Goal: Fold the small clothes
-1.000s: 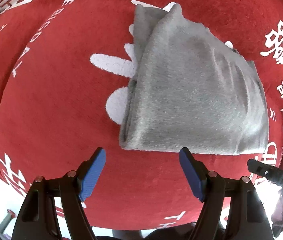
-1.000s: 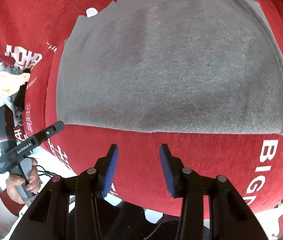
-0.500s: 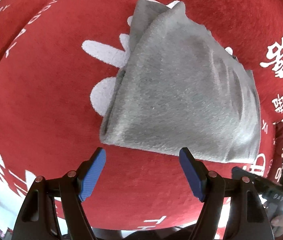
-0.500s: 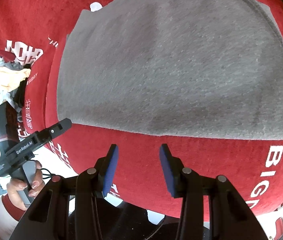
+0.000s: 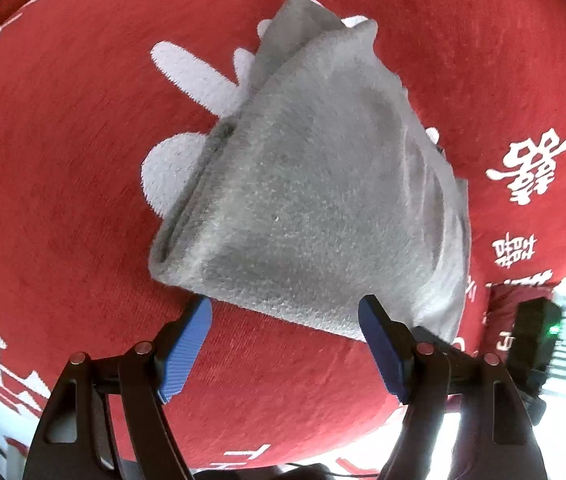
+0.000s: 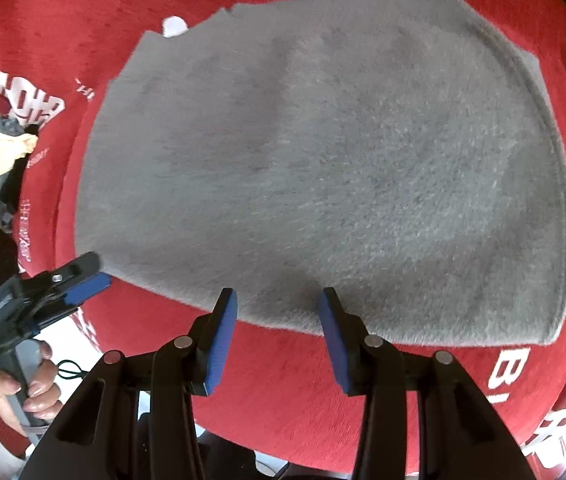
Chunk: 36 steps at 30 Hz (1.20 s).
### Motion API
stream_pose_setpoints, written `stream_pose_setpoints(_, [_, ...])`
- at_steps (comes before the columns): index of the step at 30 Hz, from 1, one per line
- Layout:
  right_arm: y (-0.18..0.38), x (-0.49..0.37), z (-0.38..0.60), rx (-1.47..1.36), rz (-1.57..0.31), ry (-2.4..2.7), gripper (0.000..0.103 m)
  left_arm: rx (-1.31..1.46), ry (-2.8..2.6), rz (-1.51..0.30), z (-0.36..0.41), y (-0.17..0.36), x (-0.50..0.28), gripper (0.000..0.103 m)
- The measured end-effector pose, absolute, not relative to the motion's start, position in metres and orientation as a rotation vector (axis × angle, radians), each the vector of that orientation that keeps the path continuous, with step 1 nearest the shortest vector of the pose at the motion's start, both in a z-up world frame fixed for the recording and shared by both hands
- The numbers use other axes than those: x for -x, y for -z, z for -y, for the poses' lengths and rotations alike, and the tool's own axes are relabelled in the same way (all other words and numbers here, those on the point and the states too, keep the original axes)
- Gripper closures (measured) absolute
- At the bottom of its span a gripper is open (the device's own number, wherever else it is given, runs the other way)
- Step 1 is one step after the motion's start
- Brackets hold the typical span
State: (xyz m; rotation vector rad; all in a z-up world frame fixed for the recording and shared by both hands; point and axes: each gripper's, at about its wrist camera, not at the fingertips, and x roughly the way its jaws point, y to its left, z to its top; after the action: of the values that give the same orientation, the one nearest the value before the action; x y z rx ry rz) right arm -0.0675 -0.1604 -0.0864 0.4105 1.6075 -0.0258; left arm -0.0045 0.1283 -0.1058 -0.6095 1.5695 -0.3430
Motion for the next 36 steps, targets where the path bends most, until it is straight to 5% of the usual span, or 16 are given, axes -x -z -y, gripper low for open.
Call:
stream_pose_setpoints(10, [0.09,0.068,0.163,-0.423,-1.583,-0.017,0.054,0.89,0.365,-1.498,-0.12,0.121,-0.001,0.027])
stream_pose_setpoints(21, [0.087,0.077,0.172,-0.425,-1.566,-0.044,0.054,0.896,0.459,-1.295,-0.091,0.086,-0.012,0.026])
stream_pose_setpoints(36, [0.085,0.08,0.174,-0.438,-1.561,-0.068,0.054,0.913,0.255,-1.297,-0.074,0.113,-0.023,0.026])
